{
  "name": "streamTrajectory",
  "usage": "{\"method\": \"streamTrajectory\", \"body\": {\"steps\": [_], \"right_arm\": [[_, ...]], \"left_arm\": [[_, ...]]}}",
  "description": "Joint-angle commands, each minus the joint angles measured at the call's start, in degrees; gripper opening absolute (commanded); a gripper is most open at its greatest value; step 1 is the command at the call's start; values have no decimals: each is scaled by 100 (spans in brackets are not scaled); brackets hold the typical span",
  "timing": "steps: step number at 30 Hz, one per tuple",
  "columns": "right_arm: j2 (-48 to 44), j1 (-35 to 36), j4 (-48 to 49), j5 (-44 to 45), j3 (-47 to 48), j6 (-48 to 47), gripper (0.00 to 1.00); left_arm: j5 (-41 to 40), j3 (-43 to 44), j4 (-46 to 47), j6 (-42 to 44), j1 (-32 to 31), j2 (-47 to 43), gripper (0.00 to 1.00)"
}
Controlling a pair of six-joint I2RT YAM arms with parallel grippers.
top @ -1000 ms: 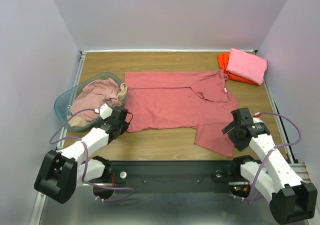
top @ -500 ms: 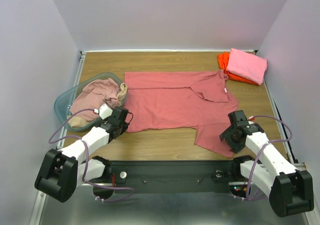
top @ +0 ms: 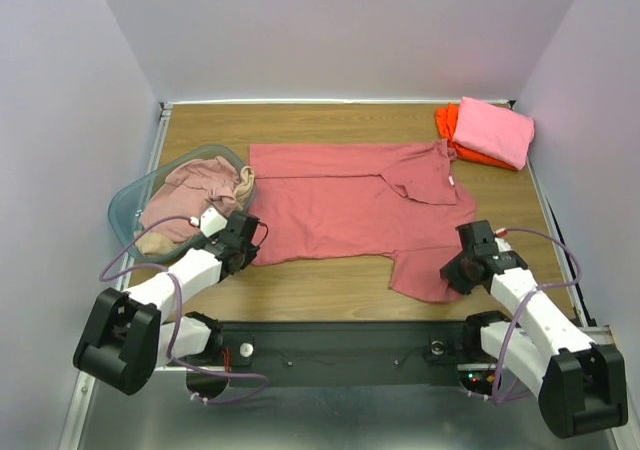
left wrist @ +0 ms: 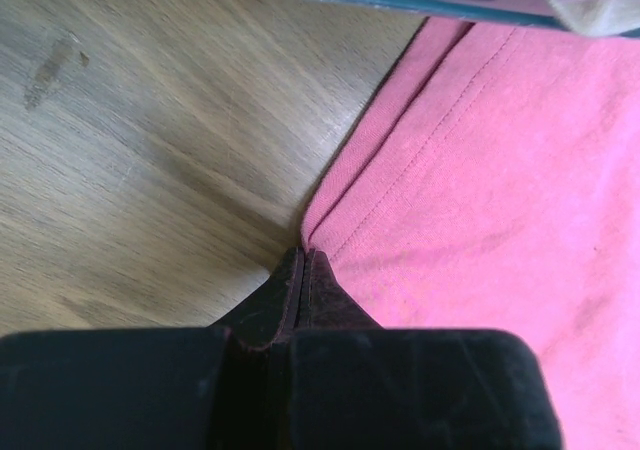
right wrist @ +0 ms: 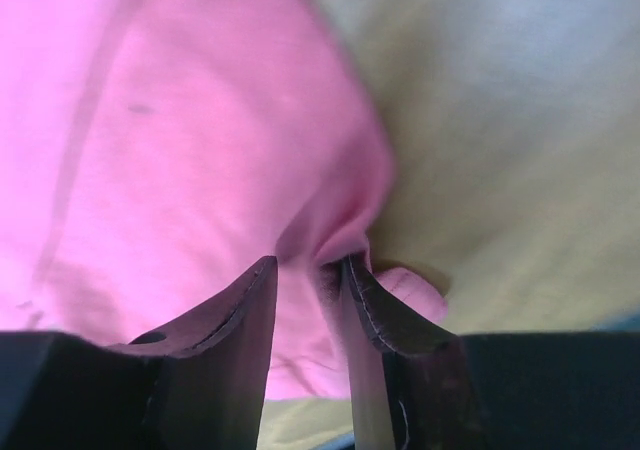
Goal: Fold and stack the t-shirts
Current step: Fold the tshirt
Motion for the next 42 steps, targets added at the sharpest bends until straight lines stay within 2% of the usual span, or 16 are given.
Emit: {"method": "streamTrajectory", "body": {"steps": [1, 5, 8, 10, 13, 14, 18, 22, 27, 34, 37, 42], "right_arm": [[304, -9, 1181, -92, -121, -138, 38], [787, -9, 1621, -49, 99, -262, 40], [789, -18, 1386, 117, 371, -543, 39], [341, -9, 922, 381, 556, -587, 39], [-334, -9, 341, 909, 758, -482, 46], [-450, -9, -27, 970, 785, -360, 48], [-802, -9, -425, 1006, 733, 343, 48], [-874, -18, -557, 717, 171, 826, 49], [-707, -18, -505, -38, -173, 881, 49], [-478, -18, -452, -145, -155, 661, 48], [-434, -18, -303, -58, -199, 591, 41], [-460, -18, -127, 250, -103, 415, 10]], "left_arm": [[-139, 309, -31, 87, 38, 77, 0], [-139, 353, -48, 96, 47, 156, 0], [-148, 353, -92, 96, 47, 139, 0], [-148, 336, -101, 87, 47, 104, 0], [-166, 345, -92, 104, 56, 77, 0], [-174, 362, -101, 139, 56, 77, 0], [-183, 389, -49, 192, 65, 86, 0], [-148, 502, 22, 324, 82, 235, 0], [19, 468, 364, 421, 82, 411, 0], [1, 424, 426, 421, 91, 517, 0], [10, 397, 409, 403, 91, 464, 0], [-34, 406, 207, 360, 91, 315, 0]]}}
